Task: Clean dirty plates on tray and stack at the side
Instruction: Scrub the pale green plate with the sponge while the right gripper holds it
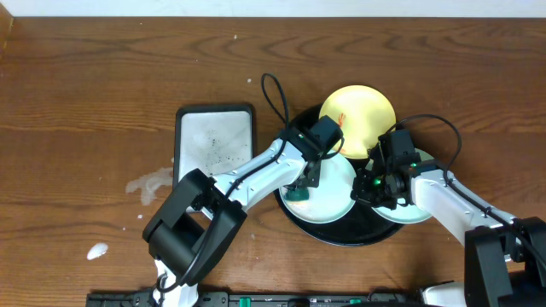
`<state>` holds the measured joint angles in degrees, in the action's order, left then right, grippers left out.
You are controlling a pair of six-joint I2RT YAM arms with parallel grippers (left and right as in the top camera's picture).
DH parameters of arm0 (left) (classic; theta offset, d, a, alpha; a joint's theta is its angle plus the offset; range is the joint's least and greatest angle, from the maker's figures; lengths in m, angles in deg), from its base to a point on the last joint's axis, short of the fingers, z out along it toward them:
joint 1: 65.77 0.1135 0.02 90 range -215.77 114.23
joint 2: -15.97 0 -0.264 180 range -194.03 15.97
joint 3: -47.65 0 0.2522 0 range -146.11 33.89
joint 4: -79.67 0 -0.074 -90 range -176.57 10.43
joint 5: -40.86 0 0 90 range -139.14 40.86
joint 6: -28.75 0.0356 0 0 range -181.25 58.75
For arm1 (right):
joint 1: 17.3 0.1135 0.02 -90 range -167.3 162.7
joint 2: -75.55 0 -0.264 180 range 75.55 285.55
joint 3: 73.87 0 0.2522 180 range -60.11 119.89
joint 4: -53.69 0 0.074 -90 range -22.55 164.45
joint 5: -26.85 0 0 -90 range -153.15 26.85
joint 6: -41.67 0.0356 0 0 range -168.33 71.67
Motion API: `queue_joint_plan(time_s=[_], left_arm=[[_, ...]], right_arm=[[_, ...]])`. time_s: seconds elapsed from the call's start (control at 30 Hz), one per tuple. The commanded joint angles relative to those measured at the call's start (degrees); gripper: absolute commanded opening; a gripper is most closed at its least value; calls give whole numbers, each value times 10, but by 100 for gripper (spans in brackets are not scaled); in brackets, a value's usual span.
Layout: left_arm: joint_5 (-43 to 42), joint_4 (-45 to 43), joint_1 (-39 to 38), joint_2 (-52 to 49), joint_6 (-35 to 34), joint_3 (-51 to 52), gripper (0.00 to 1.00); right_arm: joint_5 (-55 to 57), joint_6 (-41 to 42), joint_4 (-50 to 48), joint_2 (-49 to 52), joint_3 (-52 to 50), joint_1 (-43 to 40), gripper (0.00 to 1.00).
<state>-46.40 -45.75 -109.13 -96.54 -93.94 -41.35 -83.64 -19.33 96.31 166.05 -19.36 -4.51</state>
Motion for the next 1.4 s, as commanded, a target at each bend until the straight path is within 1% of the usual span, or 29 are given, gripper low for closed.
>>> queue_joint_plan(time_s=[0.0, 0.03, 0.1, 0.17, 0.23, 0.33, 0.6, 0.7, 0.8, 0.87, 0.93, 1.0, 1.13, 1.2, 1.27, 1.37], left_arm=[[-66, -64, 27, -28, 9, 21, 7], [-115, -89, 27, -29, 9, 21, 7], [-184, -126, 26, -30, -2, 21, 7], [-221, -149, 21, -32, -19, 21, 8], [-247, -163, 14, -32, -21, 22, 7], [-262, -174, -1, -32, -21, 22, 7], [-264, -187, -35, -40, -8, 23, 7], [-278, -184, -42, -51, -3, 23, 7], [-271, -166, -40, -62, 1, 23, 7], [-242, -149, -32, -63, 1, 23, 7], [-188, -126, -21, -62, 1, 22, 7], [-111, -93, -9, -58, 1, 21, 7], [80, 1, 7, -52, 0, 7, 7], [141, 40, 12, -51, 1, -6, 7], [173, 66, 13, -51, 1, -19, 8], [181, 82, 13, -51, 0, -33, 7]], right_arm=[[70, 8, 9, 12, -5, -7, 1], [70, 8, 9, 12, -5, -7, 1], [70, 8, 9, 12, -5, -7, 1], [70, 8, 9, 12, -5, -7, 1], [70, 8, 9, 12, -5, -7, 1], [70, 8, 9, 12, -5, -7, 1], [70, 8, 12, 12, -5, -7, 1], [70, 8, 13, 12, -5, -7, 1], [70, 8, 16, 12, -5, -7, 1], [70, 8, 16, 12, -5, -7, 1], [70, 7, 16, 12, -5, -7, 1], [70, 7, 16, 12, -5, -7, 1], [70, 7, 17, 12, -5, -7, 1], [70, 7, 17, 12, -5, -7, 1], [70, 7, 17, 12, -5, -7, 1], [70, 7, 17, 12, -5, -7, 1]])
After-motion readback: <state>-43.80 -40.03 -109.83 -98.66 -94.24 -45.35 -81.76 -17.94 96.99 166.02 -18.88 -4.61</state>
